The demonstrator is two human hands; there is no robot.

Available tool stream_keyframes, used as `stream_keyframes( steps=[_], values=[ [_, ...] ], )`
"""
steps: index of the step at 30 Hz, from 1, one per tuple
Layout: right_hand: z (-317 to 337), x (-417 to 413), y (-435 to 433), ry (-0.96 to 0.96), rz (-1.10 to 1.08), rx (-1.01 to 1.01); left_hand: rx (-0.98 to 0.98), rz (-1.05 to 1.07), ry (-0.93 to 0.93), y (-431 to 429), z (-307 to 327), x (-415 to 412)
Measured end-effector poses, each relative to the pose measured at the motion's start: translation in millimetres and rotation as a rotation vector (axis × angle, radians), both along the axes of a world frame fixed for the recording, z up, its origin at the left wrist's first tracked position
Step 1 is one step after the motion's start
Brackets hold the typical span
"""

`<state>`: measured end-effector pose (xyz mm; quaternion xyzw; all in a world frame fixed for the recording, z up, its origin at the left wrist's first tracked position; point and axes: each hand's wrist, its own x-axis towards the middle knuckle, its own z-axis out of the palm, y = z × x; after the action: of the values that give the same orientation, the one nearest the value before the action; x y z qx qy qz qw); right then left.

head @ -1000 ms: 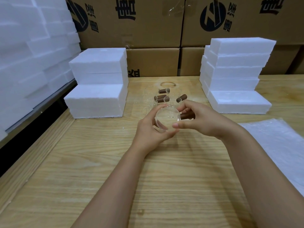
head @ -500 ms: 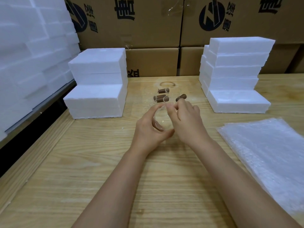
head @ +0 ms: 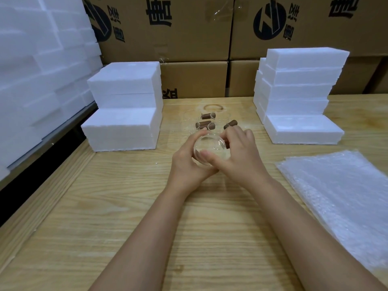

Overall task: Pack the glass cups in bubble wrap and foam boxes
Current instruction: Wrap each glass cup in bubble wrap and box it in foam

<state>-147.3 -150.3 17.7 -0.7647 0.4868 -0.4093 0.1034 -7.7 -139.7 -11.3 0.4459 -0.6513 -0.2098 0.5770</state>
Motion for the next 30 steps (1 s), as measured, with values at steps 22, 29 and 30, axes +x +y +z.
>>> stream_keyframes(
  steps=[22, 29, 30],
  values=[
    [-11.9, 0.2, -6.6, -0.919, -0.019, 0.175, -0.061, -0.137, -0.061, -2.3, -3.5, -4.3],
    [-16.2, -5.2, -5.8, -0.857, 0.017, 0.087, 0.306, -0.206, 0.391, -0.7, 4.3, -6.7],
    [-16.8, -5.6, -5.8, -0.857, 0.027, 0.088, 0.335, -0.217, 0.451, -1.4, 5.6, -7.9]
  ],
)
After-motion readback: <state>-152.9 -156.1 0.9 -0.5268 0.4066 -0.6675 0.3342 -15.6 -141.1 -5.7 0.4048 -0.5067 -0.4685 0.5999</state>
